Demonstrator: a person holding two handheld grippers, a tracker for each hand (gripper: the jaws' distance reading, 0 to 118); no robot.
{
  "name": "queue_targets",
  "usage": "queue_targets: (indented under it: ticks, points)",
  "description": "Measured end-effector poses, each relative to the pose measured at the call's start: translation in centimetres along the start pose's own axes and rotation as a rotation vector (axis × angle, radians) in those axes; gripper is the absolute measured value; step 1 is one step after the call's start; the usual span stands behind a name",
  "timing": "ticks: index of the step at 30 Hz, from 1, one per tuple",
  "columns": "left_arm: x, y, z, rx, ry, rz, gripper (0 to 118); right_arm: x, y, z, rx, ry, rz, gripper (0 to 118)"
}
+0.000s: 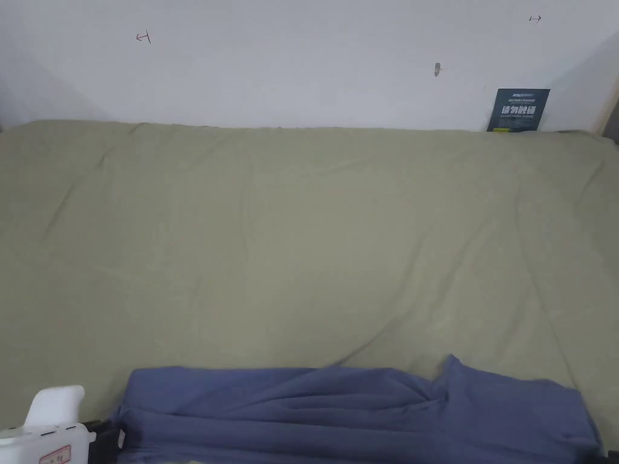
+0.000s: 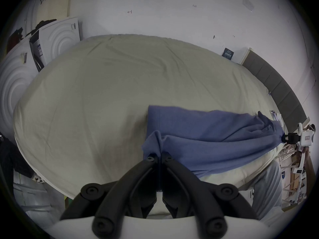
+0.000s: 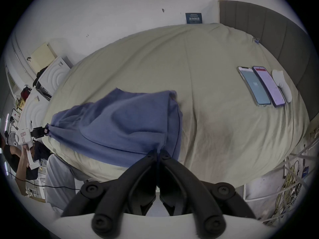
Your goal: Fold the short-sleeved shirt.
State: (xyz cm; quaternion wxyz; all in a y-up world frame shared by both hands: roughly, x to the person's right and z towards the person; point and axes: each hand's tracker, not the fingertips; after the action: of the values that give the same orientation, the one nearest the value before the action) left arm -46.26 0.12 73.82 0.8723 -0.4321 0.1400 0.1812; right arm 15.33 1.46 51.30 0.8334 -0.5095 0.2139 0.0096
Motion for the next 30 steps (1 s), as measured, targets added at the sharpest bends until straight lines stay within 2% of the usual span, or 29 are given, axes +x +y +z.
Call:
queue_targets:
  ticks: [4,5,6,7,8,9,10,14,16,17,18,20,21,23,25,28,30]
  points:
    - [0.0,-0.1,0.1,0.007,0.001,0.001,1,0.1,-0.2,-0.4,-0.010,-0.007,-0.003,4]
    - [0.1,-0.1,0.2,0.008,-0.002,-0.001,6,0.1,-0.2,-0.4,-0.004,-0.011,-0.005,4]
    - [0.1,-0.1,0.3,0.010,-0.003,0.000,36,-0.2,-0.1,-0.2,0.004,-0.019,-0.016,14]
    - [0.0,-0.1,0.5,0.012,0.008,0.003,84,-0.4,0.0,0.1,-0.002,-0.053,-0.020,41]
    - [-0.2,-0.2,0.5,0.008,0.032,-0.004,118,-0.7,0.1,0.4,-0.011,-0.104,-0.013,82]
    - [-0.1,-0.8,1.2,0.005,0.065,-0.047,115,-0.9,0.0,0.8,-0.005,-0.089,-0.009,118]
    - [0.1,-0.3,2.3,0.045,0.049,0.005,114,-1.2,-0.2,1.9,0.022,-0.108,-0.015,118]
    - [-1.2,-0.1,4.4,0.051,0.049,0.040,114,-3.1,0.2,4.4,0.093,-0.108,-0.023,118]
    - [-1.1,0.0,5.4,0.056,0.054,0.035,113,-3.8,-0.2,5.4,0.136,-0.097,0.008,117]
    - [-1.3,0.5,5.7,0.063,0.055,0.039,110,-4.8,-0.2,5.6,0.152,-0.097,0.021,112]
    - [-1.4,0.7,6.0,0.067,0.039,0.065,85,-5.8,-0.3,6.0,0.187,-0.097,0.022,92]
    - [-1.8,1.0,6.2,0.059,-0.040,0.149,1,-7.8,-0.4,6.1,0.222,-0.087,0.039,33]
    - [-1.7,1.0,6.0,0.037,-0.046,0.161,1,-8.9,-0.4,5.9,0.228,-0.097,0.053,6]
    - [-1.8,1.2,5.7,0.050,-0.025,0.156,1,-11.0,-0.4,5.8,0.254,-0.122,0.096,6]
    - [-2.5,1.5,5.2,0.047,-0.027,0.171,1,-12.3,-0.3,5.7,0.257,-0.087,0.096,5]
    - [-4.2,2.5,4.6,0.036,-0.129,0.254,1,-13.0,-0.6,5.5,0.276,-0.049,0.071,4]
    - [-3.3,2.6,4.3,0.000,-0.194,0.228,2,-13.4,-0.6,5.4,0.271,-0.046,0.076,3]
